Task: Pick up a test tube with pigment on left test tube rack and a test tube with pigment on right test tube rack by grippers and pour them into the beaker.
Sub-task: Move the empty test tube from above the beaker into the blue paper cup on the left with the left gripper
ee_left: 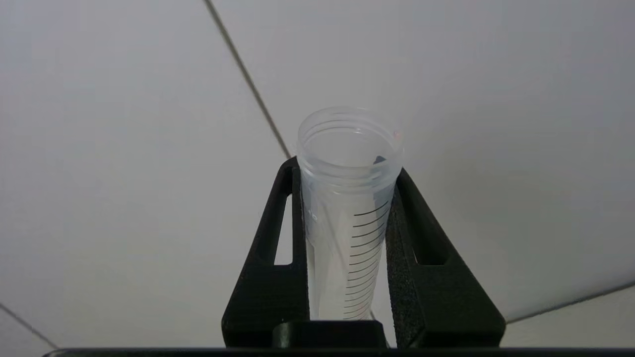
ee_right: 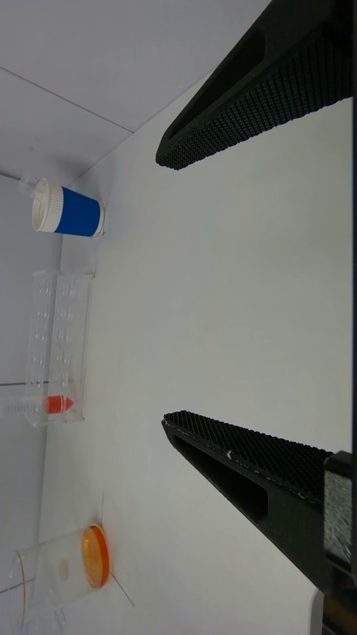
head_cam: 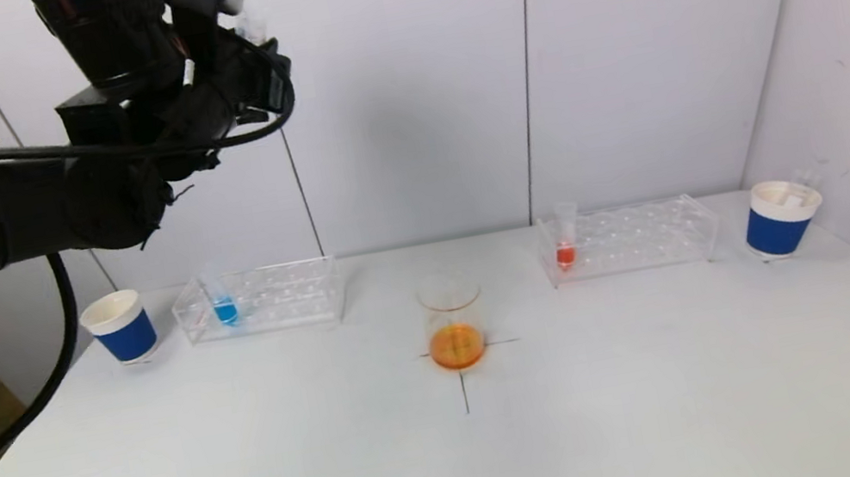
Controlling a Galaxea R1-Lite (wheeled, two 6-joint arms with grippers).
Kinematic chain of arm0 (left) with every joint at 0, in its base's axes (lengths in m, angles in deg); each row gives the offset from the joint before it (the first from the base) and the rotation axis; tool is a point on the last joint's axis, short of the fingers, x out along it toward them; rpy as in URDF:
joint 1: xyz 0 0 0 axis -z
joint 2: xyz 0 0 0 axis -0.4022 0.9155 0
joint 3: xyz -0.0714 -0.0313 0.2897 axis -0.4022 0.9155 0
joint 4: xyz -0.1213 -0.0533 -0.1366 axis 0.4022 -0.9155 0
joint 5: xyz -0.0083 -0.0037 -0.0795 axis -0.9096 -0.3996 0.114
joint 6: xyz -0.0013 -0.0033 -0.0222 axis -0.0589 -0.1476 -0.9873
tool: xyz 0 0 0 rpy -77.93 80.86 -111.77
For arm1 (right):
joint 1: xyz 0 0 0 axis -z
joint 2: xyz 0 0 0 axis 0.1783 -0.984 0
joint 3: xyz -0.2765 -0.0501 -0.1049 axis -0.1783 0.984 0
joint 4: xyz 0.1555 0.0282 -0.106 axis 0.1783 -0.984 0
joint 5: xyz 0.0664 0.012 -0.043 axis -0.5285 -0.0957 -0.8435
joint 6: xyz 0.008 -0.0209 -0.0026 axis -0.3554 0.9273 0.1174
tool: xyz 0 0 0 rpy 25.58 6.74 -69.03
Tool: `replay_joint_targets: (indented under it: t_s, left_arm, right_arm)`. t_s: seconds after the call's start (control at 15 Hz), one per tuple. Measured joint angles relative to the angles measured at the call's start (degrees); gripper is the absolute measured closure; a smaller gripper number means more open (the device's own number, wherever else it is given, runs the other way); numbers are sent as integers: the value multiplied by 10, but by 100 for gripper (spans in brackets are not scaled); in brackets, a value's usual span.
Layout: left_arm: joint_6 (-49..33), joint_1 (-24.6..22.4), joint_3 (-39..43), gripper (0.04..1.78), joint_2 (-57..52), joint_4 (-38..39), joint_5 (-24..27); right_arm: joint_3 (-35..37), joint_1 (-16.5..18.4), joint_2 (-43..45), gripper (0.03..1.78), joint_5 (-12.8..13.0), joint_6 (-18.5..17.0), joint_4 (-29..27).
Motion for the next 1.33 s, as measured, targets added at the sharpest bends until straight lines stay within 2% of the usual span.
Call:
replay_joint_targets:
  t_s: [0.4, 0.73, 0.87, 1.13, 1.33]
  left_arm:
    - [-73, -92, -6, 136, -12, -8, -11]
    - [-140, -172, 18, 136, -23, -81, 0]
    - [-156, -203, 28, 136, -24, -88, 3]
    - [-161, -266, 76, 136, -25, -81, 58]
    - [-180, -297, 103, 136, -25, -80, 64]
  right_arm:
    - [0, 0, 0, 4, 0, 0, 0]
    - [0, 0, 0, 4, 0, 0, 0]
    - [0, 0, 0, 4, 0, 0, 0]
    - [0, 0, 0, 4, 0, 0, 0]
    - [0, 0, 0, 4, 0, 0, 0]
